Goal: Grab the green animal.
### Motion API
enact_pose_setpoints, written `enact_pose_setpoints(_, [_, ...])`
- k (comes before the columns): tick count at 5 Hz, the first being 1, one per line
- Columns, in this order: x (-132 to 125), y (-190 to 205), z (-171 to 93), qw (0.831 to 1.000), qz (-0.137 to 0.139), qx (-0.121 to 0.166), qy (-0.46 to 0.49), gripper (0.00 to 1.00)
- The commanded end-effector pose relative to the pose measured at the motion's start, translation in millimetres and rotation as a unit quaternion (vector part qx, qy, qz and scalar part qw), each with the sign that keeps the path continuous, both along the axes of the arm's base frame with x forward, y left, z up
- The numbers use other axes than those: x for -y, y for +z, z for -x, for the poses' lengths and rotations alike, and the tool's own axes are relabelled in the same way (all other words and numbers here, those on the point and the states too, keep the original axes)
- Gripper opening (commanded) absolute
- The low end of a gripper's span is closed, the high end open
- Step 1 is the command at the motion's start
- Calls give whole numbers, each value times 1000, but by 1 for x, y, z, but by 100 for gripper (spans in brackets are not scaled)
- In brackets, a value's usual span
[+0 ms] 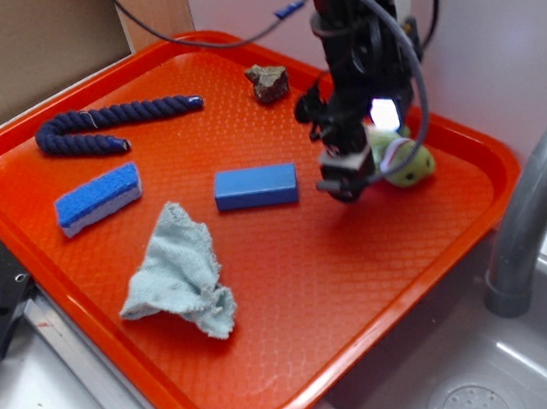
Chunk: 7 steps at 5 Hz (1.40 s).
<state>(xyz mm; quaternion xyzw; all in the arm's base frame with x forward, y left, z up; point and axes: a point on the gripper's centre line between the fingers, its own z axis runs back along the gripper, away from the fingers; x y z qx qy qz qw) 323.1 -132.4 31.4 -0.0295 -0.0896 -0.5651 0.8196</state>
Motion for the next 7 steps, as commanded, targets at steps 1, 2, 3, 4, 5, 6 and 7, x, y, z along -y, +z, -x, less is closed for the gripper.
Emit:
enact_pose_setpoints(1, [0, 5, -5, 1000, -4, 22, 21, 0])
enact_pose_setpoints(2, [-22, 24, 1, 993, -19, 41, 110, 0])
enact_pose_setpoints(3, [-48, 65, 21, 971, -48, 42, 232, 0])
enact_pose_setpoints(4, [-66, 103, 61, 933, -103, -13, 343, 0])
enact_pose_setpoints(5, [-75, 128, 93, 881, -129, -38, 455, 0])
enact_pose_setpoints(6, [-66, 167, 108, 819, -103, -35, 563, 0])
enact_pose_setpoints(7, [-73, 194, 103, 771, -36, 6, 636, 0])
